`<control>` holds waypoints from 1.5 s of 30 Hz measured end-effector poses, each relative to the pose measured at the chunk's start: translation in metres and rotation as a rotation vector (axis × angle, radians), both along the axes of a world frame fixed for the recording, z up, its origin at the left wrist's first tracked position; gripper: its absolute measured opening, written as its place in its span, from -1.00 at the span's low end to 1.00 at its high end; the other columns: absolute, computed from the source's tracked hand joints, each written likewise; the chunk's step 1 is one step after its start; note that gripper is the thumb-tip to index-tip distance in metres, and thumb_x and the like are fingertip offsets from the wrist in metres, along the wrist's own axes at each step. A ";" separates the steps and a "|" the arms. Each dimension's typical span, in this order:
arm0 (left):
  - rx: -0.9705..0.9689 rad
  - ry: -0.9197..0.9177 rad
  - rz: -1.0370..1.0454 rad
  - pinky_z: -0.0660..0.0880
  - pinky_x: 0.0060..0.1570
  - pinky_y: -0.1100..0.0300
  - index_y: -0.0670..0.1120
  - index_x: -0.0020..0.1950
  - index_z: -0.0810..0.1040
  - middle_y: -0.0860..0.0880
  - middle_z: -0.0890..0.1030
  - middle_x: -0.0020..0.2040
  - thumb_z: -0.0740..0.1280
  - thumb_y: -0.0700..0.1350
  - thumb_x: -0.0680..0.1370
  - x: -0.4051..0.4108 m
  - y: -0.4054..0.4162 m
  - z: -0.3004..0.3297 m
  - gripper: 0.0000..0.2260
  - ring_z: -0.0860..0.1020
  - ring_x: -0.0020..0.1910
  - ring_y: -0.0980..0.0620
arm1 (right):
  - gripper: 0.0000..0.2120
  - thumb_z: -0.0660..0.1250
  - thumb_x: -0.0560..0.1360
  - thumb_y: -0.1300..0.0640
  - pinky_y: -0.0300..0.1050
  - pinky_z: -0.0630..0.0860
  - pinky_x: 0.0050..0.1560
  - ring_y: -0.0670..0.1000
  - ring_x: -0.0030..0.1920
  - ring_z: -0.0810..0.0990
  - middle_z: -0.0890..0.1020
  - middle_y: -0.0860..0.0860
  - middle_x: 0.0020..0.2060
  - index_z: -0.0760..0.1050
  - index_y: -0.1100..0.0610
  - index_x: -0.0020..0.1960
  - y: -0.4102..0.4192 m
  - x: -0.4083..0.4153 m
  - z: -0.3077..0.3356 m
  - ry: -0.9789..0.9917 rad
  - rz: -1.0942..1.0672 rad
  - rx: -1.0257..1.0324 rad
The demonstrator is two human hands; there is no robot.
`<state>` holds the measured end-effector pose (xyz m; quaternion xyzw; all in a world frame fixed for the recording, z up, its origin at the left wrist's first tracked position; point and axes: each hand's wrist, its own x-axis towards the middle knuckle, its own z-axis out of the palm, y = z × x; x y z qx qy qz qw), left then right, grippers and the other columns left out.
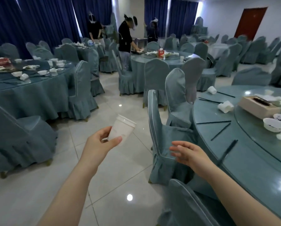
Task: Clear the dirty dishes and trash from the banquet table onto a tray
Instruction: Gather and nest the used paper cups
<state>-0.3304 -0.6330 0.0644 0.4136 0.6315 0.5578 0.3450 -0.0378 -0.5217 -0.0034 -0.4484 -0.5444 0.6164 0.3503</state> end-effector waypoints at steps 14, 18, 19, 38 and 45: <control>0.081 -0.068 -0.184 0.50 -0.08 0.25 0.22 -0.06 0.56 0.26 0.67 -0.08 0.45 -0.14 0.46 -0.096 0.293 0.011 -0.76 0.64 -0.08 0.21 | -0.82 0.31 0.54 0.17 -0.03 0.56 0.03 0.02 -0.03 0.68 0.70 -0.01 -0.01 0.58 0.05 0.12 0.234 -0.071 -0.007 -0.021 -0.277 -0.029; 0.101 -0.115 -0.303 0.50 -0.05 0.19 0.16 -0.06 0.59 0.23 0.68 -0.10 0.44 -0.16 0.47 -0.100 0.391 0.013 -0.79 0.63 -0.06 0.18 | -0.83 0.30 0.55 0.21 -0.06 0.55 0.01 0.01 -0.06 0.68 0.71 -0.01 -0.04 0.57 0.07 0.10 0.283 -0.060 -0.002 -0.046 -0.485 -0.024; 0.101 -0.124 -0.339 0.50 -0.03 0.18 0.15 -0.02 0.59 0.20 0.69 -0.06 0.44 -0.16 0.47 -0.102 0.414 0.013 -0.79 0.62 -0.02 0.14 | -0.84 0.31 0.54 0.22 -0.08 0.55 -0.01 0.01 -0.07 0.68 0.71 0.00 -0.05 0.57 0.07 0.09 0.292 -0.057 -0.001 -0.041 -0.543 -0.030; -0.003 -0.126 -0.690 0.51 0.04 0.09 0.11 0.08 0.60 0.15 0.68 0.03 0.50 -0.06 0.40 -0.001 0.699 -0.019 -0.72 0.62 0.04 0.08 | -0.80 0.38 0.46 0.29 -0.06 0.56 0.01 -0.01 -0.06 0.64 0.69 0.00 -0.06 0.58 0.05 0.01 0.438 0.060 -0.050 -0.196 -1.062 -0.038; -0.130 -0.123 -0.589 0.50 0.02 0.13 0.08 0.11 0.59 0.12 0.68 0.05 0.46 -0.08 0.45 0.077 0.782 -0.062 -0.74 0.62 0.04 0.10 | -0.80 0.36 0.45 0.25 -0.15 0.46 0.04 0.00 0.01 0.61 0.63 -0.04 -0.05 0.59 0.06 0.04 0.551 0.160 -0.094 -0.728 -0.967 0.031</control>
